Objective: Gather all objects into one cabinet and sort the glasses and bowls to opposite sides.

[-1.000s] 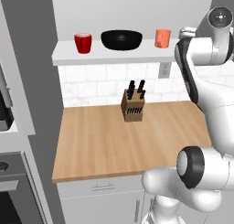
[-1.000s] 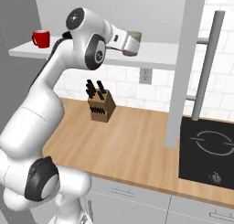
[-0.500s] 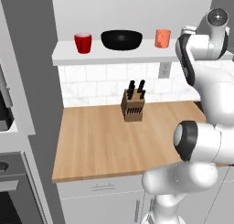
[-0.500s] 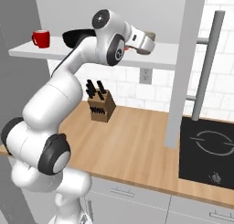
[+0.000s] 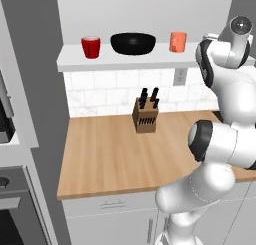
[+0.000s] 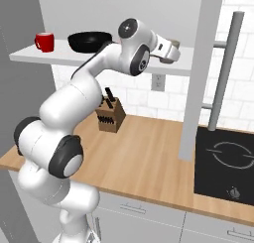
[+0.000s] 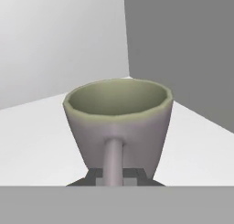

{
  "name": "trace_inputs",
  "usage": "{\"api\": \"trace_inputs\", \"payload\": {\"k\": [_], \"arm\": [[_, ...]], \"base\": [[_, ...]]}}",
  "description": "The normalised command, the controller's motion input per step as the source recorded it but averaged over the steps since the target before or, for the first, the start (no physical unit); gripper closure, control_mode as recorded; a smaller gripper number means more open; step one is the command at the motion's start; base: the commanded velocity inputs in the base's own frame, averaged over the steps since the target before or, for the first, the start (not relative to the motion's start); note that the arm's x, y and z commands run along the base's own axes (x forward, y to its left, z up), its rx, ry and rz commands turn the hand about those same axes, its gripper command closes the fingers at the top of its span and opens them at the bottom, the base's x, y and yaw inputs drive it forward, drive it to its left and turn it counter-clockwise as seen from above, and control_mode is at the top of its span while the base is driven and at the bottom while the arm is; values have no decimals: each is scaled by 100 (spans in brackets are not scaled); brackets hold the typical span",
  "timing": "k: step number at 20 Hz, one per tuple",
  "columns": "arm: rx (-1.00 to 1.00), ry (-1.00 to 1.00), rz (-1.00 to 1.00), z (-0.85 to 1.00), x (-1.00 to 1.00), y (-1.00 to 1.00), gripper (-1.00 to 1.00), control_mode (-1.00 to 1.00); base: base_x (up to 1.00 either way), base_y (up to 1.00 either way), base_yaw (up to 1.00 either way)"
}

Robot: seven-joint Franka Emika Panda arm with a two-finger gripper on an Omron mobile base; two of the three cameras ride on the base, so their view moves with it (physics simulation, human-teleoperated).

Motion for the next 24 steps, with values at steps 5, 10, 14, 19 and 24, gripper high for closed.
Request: {"api": "trace_inputs", "payload": {"k": [5,10,14,19,24], "arm": [[0,0,0,-2,41,-34,100,-100],[0,0,0,-1,40,-26,100,-100],[-2,0,0,-17,23,-15,100,-100],[-2,0,0,-18,5,-4,-100,-100],[-3,-1,0,-17,0,2,-100,-100]], "base": [[0,0,0],[0,0,0],[0,0,0],[0,0,0],[0,0,0]]}}
